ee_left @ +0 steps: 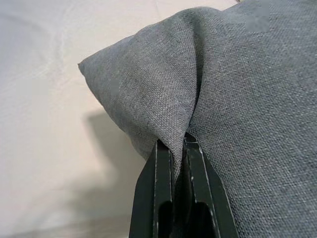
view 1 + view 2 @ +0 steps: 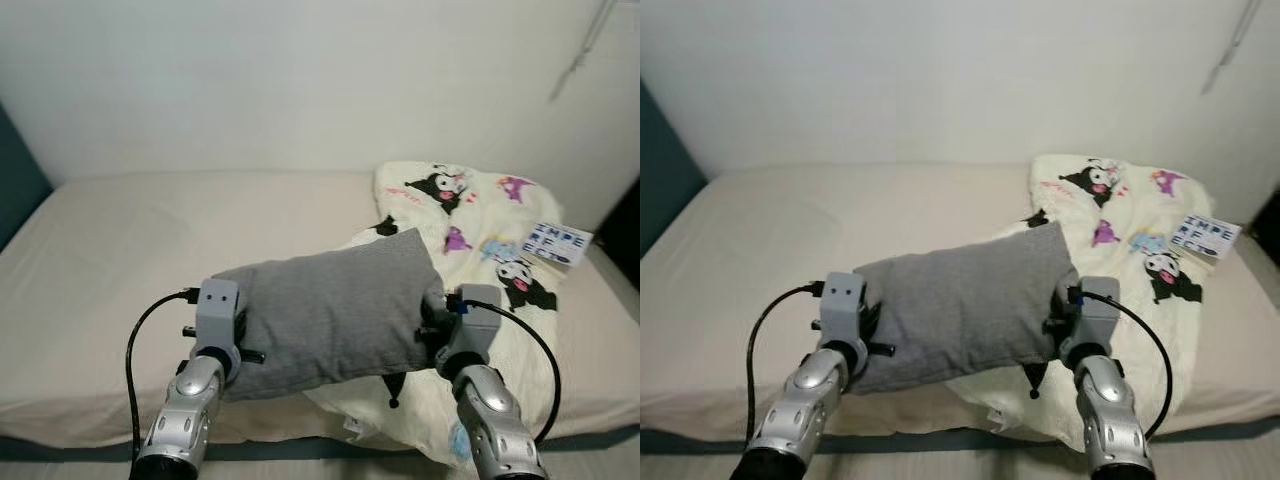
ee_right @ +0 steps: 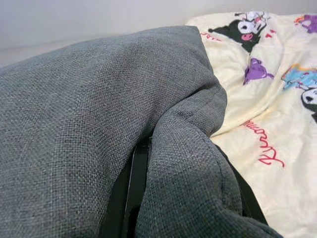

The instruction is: Clean up the room

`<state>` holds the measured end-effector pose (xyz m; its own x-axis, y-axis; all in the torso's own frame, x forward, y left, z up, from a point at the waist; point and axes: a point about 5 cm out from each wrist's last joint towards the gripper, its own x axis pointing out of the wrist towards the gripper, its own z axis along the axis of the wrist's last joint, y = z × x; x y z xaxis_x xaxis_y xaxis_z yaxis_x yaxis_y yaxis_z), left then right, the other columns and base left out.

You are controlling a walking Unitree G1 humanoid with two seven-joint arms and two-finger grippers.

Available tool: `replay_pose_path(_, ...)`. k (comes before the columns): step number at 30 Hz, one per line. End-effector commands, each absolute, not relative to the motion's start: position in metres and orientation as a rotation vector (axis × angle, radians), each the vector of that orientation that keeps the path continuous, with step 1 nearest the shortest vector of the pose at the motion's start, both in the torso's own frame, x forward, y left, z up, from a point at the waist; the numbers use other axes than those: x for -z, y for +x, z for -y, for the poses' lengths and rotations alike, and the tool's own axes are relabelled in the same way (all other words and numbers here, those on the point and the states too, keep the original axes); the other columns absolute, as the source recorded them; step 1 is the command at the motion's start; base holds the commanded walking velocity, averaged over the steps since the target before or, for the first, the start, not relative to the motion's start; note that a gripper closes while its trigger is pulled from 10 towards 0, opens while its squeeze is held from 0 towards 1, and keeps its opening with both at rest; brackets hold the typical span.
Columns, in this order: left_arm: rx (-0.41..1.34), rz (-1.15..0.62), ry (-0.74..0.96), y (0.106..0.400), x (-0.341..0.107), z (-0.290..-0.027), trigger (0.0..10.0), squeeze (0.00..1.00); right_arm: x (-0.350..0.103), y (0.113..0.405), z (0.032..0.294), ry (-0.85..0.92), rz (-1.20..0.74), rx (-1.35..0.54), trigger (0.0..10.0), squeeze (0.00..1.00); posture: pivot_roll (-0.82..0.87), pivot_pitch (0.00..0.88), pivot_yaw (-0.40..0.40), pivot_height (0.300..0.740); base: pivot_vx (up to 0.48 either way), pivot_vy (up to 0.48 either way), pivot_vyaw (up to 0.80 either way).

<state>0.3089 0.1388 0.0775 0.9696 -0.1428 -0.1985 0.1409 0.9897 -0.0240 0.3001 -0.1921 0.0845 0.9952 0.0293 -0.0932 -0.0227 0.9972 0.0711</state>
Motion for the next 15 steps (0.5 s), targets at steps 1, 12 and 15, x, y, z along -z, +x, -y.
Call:
replay_pose_path(1, 0.133, -0.194, -0.014, 0.306, -0.078, -0.141, 10.0, 0.0, -0.088, 0.3, 0.181, 0.075, -0.081, -0.072, 10.0, 0.0, 0.01, 0.185, -0.005, 0.733, 0.0, 0.0, 0.0)
replay_pose_path(12, 0.057, -0.204, 0.009, 0.306, -0.082, -0.153, 10.0, 0.0, -0.095, 0.305, 0.18, 0.065, -0.078, -0.101, 10.0, 0.0, 0.03, 0.315, -0.025, 0.733, 0.0, 0.0, 0.0)
replay_pose_path(15, 0.052, -0.2, 0.014, 0.308, -0.088, -0.154, 10.0, 0.0, -0.099, 0.31, 0.182, 0.051, -0.071, -0.108, 10.0, 0.0, 0.04, 0.354, -0.014, 0.733, 0.0, 0.0, 0.0)
